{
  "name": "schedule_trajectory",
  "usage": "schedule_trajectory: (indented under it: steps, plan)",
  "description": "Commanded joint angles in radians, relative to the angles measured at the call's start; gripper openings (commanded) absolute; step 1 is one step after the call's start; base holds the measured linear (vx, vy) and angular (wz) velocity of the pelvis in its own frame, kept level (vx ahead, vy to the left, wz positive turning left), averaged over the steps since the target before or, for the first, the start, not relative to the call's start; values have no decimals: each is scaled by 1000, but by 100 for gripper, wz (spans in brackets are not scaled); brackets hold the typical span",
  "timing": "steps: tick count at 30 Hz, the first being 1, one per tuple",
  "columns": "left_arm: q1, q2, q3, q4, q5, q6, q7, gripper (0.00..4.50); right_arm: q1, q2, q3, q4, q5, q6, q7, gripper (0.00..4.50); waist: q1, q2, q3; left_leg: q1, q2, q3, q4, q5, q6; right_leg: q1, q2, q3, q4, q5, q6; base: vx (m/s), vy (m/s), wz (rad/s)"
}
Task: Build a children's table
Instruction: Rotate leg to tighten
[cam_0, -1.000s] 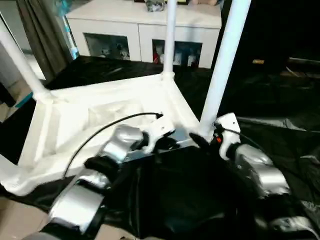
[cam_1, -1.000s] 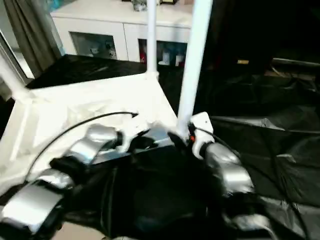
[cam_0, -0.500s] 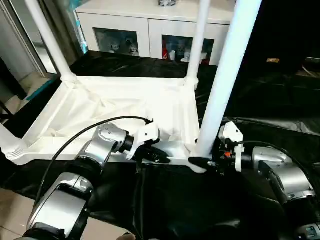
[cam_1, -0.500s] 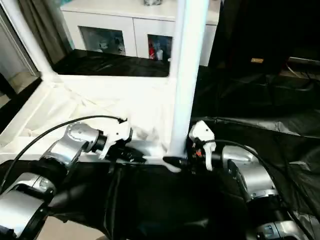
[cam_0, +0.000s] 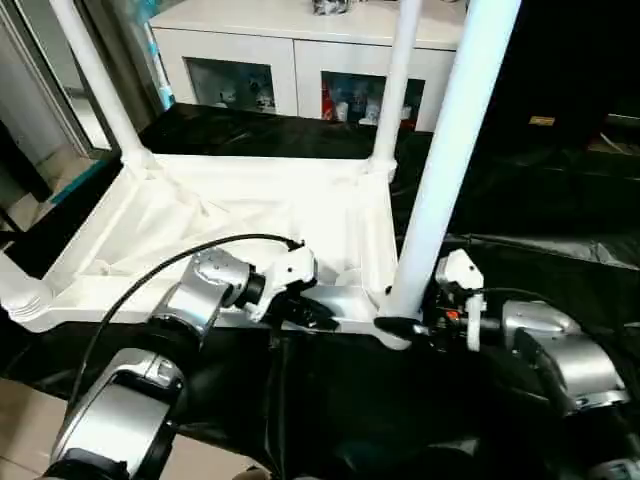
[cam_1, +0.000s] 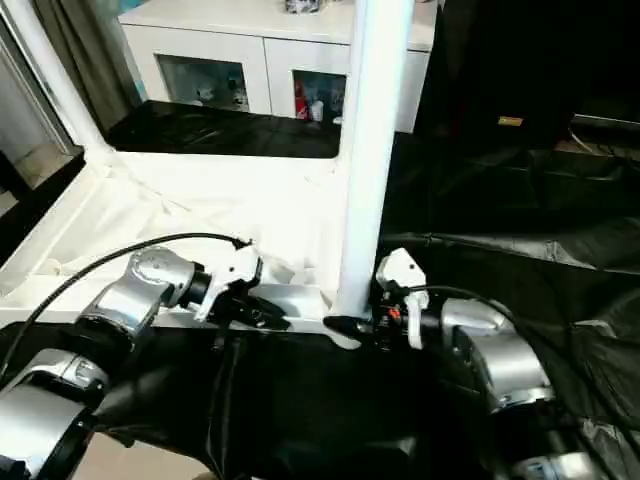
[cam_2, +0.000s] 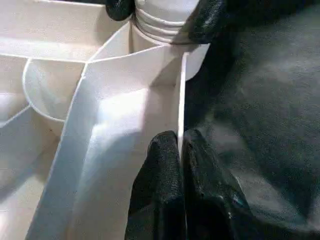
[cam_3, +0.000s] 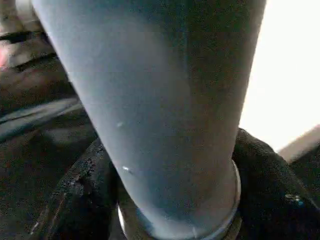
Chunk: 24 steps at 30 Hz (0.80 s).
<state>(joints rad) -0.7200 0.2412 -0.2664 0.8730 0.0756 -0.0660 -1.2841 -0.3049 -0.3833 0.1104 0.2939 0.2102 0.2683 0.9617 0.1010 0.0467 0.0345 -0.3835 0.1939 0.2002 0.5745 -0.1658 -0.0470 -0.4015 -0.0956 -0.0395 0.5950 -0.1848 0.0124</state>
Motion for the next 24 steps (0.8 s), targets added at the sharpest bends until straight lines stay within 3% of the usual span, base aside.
schedule_trajectory:
  steps: [1, 3, 5, 6, 9, 11, 13, 14, 17, 19, 24]
  plan:
    - [-26, -55, 40, 37, -7, 16, 146, 0, 0, 59, 28, 63, -64, 7, -134, 271, -7, -16, -48, 21, 33, -16, -70, -289, 16, 33, -48, 24, -79, -282, -215, 0, 0, 0]
    - [-45, -94, 56, 64, -2, 40, 246, 0, -25, 127, 4, 122, -87, 14, -277, 270, -18, -19, -47, 25, 30, -21, -74, -325, -4, 34, -50, 25, -88, -360, -187, 0, 0, 0]
    - [-62, -129, 67, 80, 0, 55, 323, 0, -48, 186, -22, 165, -93, 16, -390, 270, -26, -14, -44, 27, 29, -20, -75, -346, -15, 25, -47, 26, -91, -387, -183, 0, 0, 0]
    - [-70, -143, 72, 88, 2, 63, 360, 0, -60, 211, -36, 183, -93, 19, -439, 269, -31, -18, -45, 27, 25, -26, -78, -361, -24, 32, -50, 23, -96, -437, -160, 0, 0, 0]
    - [-98, -192, 81, 114, 7, 80, 476, 0, -117, 283, -87, 255, -91, 43, -612, 269, -38, -15, -43, 32, 23, -24, -77, -385, -20, 22, -48, 26, -103, -456, -151, 0, 0, 0]
    - [-110, -219, 78, 126, 16, 75, 523, 0, -152, 320, -99, 290, -97, 35, -675, 269, -42, -14, -45, 30, 22, -27, -79, -385, -23, 24, -48, 24, -103, -468, -144, 0, 0, 0]
    - [-112, -231, 69, 127, 25, 66, 521, 0, -167, 341, -93, 293, -100, 10, -670, 269, -41, -15, -45, 31, 23, -25, -78, -384, -14, 23, -48, 25, -109, -457, -134, 0, 0, 0]
    - [-111, -232, 68, 127, 25, 65, 518, 0, -168, 342, -92, 292, -102, 6, -668, 325, -40, -15, -45, 30, 23, -25, -78, -381, -9, 24, -48, 25, -108, -450, -134, 0, 0, 0]
    - [-92, -231, 52, 104, 21, 53, 457, 0, -173, 338, -65, 278, -115, -47, -609, 345, -38, -14, -48, 25, 24, -24, -79, -360, 1, 27, -47, 25, -103, -405, -139, 0, 0, 0]
    - [-84, -223, 47, 97, 17, 48, 436, 0, -169, 324, -58, 269, -113, -53, -580, 384, -38, -16, -48, 21, 25, -24, -79, -342, 9, 33, -48, 25, -99, -373, -148, 0, 0, 0]
    - [-33, -154, 23, 37, -5, 4, 254, 0, -94, 177, 5, 140, -69, -69, -278, 386, -30, -25, -49, 15, 27, -20, -73, -302, 49, 43, -48, 27, -93, -296, -166, 0, 0, 0]
